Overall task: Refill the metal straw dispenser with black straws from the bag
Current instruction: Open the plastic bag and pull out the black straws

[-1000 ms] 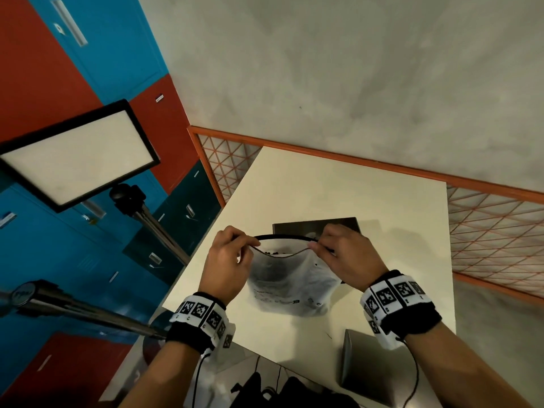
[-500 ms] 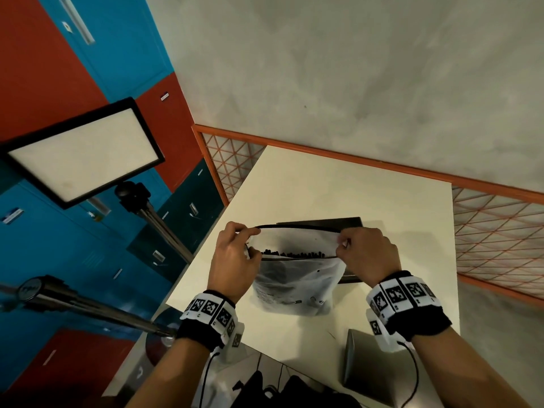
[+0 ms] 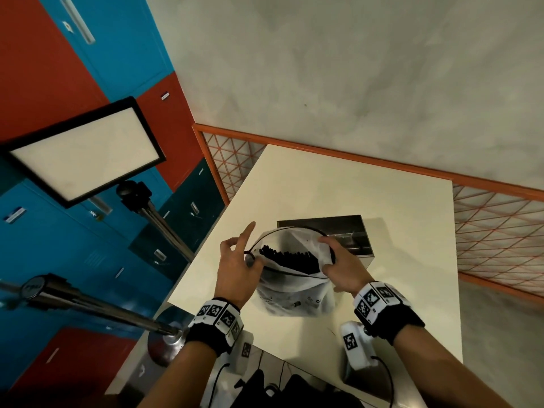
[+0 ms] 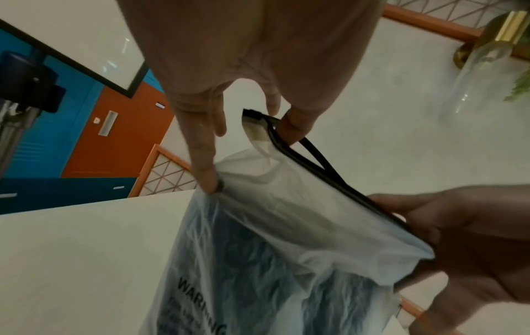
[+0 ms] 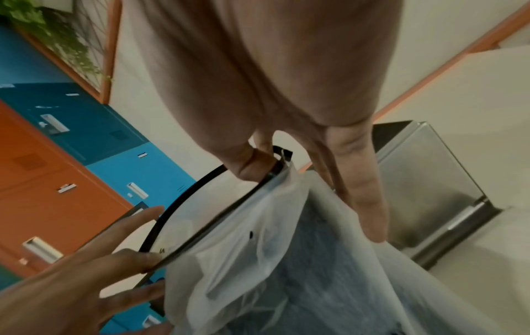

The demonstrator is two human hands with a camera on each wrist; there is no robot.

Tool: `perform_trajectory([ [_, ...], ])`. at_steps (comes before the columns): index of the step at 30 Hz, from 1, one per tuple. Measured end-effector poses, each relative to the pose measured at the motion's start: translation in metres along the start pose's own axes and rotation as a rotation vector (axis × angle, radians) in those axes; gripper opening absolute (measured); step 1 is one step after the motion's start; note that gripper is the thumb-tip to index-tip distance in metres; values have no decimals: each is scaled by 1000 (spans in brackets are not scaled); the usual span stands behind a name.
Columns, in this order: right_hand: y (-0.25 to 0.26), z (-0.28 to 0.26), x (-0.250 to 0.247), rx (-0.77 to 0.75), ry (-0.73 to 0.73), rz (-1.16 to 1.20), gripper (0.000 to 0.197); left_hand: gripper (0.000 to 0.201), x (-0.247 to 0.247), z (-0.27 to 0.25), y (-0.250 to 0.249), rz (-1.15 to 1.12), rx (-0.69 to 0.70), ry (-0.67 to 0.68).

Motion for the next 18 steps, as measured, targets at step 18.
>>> perform_trajectory([
  [18, -21, 3, 49, 25, -100, 331, 77, 57, 37, -6, 35, -227, -313, 243],
])
Point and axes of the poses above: each hand's wrist, its own z-axis towards the middle knuckle, its own x-axis out of the palm, y = z × x, the point moved 3 cm from there along z, towards the middle knuckle, and after that the axes turned 5 degrees about -z, right-handed, at the moved point
